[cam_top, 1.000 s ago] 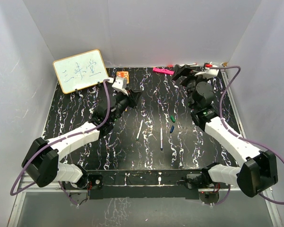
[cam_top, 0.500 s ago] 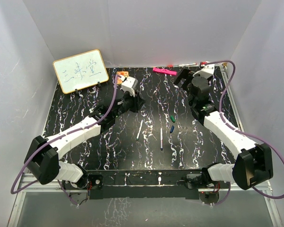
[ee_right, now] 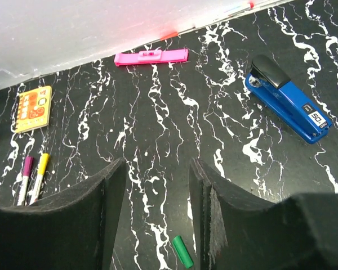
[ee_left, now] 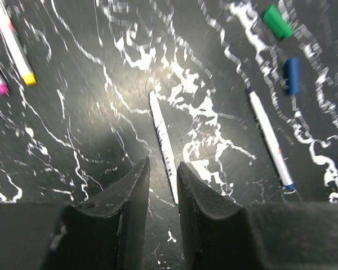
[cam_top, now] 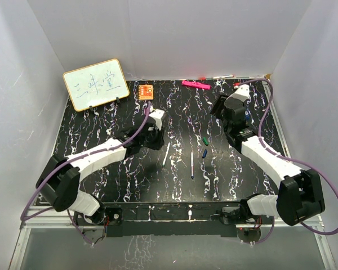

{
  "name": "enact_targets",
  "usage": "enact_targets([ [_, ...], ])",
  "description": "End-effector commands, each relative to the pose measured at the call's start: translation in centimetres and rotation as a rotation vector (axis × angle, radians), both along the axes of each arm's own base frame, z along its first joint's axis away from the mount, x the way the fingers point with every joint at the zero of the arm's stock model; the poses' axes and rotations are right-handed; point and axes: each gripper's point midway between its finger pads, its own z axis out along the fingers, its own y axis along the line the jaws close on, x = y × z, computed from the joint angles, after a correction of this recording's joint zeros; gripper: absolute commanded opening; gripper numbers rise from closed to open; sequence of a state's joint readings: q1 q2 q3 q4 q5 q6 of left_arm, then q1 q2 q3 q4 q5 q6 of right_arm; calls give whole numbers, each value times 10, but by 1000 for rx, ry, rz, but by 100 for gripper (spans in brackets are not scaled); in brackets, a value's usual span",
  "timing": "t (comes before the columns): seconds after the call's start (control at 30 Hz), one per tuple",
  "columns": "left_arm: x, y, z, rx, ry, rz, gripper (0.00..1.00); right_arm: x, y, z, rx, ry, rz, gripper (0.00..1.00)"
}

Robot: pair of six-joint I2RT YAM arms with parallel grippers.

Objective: Insert the pens into the pen caps

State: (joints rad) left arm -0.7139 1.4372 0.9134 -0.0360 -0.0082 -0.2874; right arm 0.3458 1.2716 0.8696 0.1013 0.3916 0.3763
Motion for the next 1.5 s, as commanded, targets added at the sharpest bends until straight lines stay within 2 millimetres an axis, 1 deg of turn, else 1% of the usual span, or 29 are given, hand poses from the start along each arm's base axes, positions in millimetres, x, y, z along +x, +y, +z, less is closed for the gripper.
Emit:
enact_targets([
  [0.0, -21, 4, -34, 103, 117, -10, 27, 0, 5, -7, 16, 26, 22, 48],
  [0.1, -24, 3, -47, 137, 150, -5, 31, -1, 7, -23, 14, 75, 29, 54],
  [0.23, -24, -1, -58, 159, 182, 0, 37, -5, 9, -33, 20, 101, 42, 58],
  [0.4, -18, -7, -60, 156, 178, 7, 47, -7, 13, -36, 25, 99, 68, 58],
  [0.47, -16, -8, -65, 165, 184, 6, 50, -8, 13, -37, 26, 100, 74, 58],
  [0.63, -15, -14, -74, 174, 205, -4, 51, -9, 14, -42, 34, 106, 77, 58],
  [0.7, -14, -14, -78, 187, 207, 5, 50, -10, 14, -44, 39, 110, 75, 57],
  [1.07, -10, 2, -102, 328, 211, 65, 46, -13, 19, -47, 64, 104, 98, 56],
  [1.17, -10, 11, -111, 388, 223, 96, 41, -14, 19, -48, 70, 103, 97, 56],
  [1.3, -15, 30, -122, 493, 251, 140, 33, -16, 19, -50, 73, 109, 100, 55],
  [1.37, -21, 38, -127, 532, 277, 143, 31, -17, 19, -55, 73, 127, 103, 54],
  [1.43, -26, 41, -130, 541, 301, 136, 28, -20, 20, -64, 70, 160, 104, 53],
  [1.47, -29, 40, -131, 534, 312, 128, 24, -21, 20, -69, 68, 180, 103, 53],
])
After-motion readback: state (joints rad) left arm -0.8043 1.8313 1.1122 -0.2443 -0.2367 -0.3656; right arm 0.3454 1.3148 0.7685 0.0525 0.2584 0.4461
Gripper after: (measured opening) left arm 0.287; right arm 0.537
